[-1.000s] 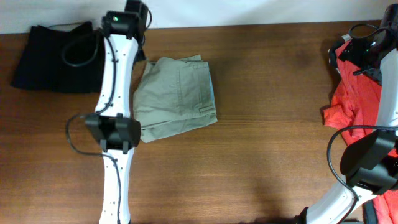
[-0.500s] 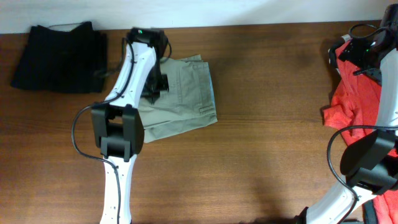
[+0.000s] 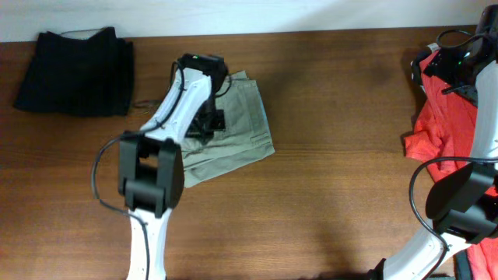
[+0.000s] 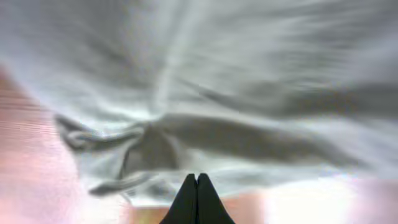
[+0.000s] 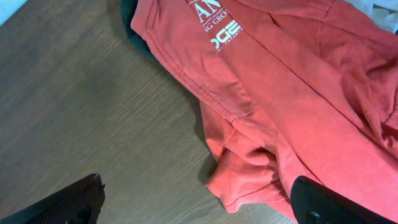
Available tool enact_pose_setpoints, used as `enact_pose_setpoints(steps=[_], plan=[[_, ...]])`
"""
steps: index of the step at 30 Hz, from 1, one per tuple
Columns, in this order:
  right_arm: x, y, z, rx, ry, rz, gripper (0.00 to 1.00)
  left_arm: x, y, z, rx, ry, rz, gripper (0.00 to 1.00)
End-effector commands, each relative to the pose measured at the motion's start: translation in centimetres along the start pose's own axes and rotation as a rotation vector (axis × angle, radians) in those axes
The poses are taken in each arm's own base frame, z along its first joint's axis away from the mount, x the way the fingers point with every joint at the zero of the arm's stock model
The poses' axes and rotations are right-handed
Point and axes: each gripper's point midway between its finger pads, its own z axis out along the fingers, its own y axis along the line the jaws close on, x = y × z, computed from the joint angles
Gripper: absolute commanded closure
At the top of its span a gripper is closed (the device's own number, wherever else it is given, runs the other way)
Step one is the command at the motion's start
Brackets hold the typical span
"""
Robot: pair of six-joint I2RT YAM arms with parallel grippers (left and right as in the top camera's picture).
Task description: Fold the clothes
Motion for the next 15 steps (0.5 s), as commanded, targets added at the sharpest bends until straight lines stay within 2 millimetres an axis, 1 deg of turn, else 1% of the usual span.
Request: enact_pose_setpoints(steps=[1, 2, 3, 4, 5, 6, 7, 8, 9, 10, 11, 12, 13, 15], plan=[[-0.2, 0.0, -0.4, 0.003, -0.013, 0.004, 0.01, -1.2, 2.0, -8.3, -0.022, -0.304, -0.087, 0.99], [-0.2, 0.0, -0.4, 0.003, -0.013, 0.004, 0.01, -1.9, 2.7, -9.3, -0.025, -0.359, -0.108, 0.99], [-0.2, 0.0, -0.4, 0.003, -0.013, 0.004, 0.01, -2.8, 3.5, -10.2, -0.015, -0.409, -0.136, 0.9], [-0.2, 0.0, -0.4, 0.003, -0.013, 0.004, 0.01, -3.9, 4.5, -10.7, 0.001, -0.444, -0.171, 0.78], [-0.2, 0.0, -0.4, 0.003, -0.013, 0.004, 0.01, -5.1, 5.8, -10.7, 0.013, -0.468, -0.214, 0.74], [-0.2, 0.0, -0.4, 0.003, -0.013, 0.004, 0.01, -6.1, 6.8, -10.7, 0.03, -0.482, -0.244, 0.6], [-0.2, 0.0, -0.4, 0.003, -0.013, 0.004, 0.01, -7.2, 7.6, -10.5, 0.069, -0.497, -0.274, 0.57], [-0.2, 0.0, -0.4, 0.003, -0.013, 0.004, 0.01, -7.8, 7.8, -10.5, 0.094, -0.503, -0.286, 0.56], [-0.2, 0.0, -0.4, 0.003, -0.013, 0.004, 0.01, -8.7, 8.1, -10.0, 0.127, -0.504, -0.299, 0.51], [-0.2, 0.0, -0.4, 0.003, -0.013, 0.004, 0.01, -9.4, 8.1, -9.3, 0.153, -0.498, -0.294, 0.46], [-0.2, 0.0, -0.4, 0.003, -0.013, 0.005, 0.01, -10.1, 7.7, -8.4, 0.177, -0.487, -0.259, 0.33], [-0.2, 0.0, -0.4, 0.003, -0.013, 0.004, 0.01, -10.8, 7.6, -7.4, 0.185, -0.476, -0.246, 0.28], [-0.2, 0.0, -0.4, 0.003, -0.013, 0.004, 0.01, -11.3, 7.7, -6.6, 0.182, -0.469, -0.25, 0.24], [-0.2, 0.0, -0.4, 0.003, -0.013, 0.004, 0.01, -12.2, 7.9, -4.1, 0.177, -0.436, -0.262, 0.23]])
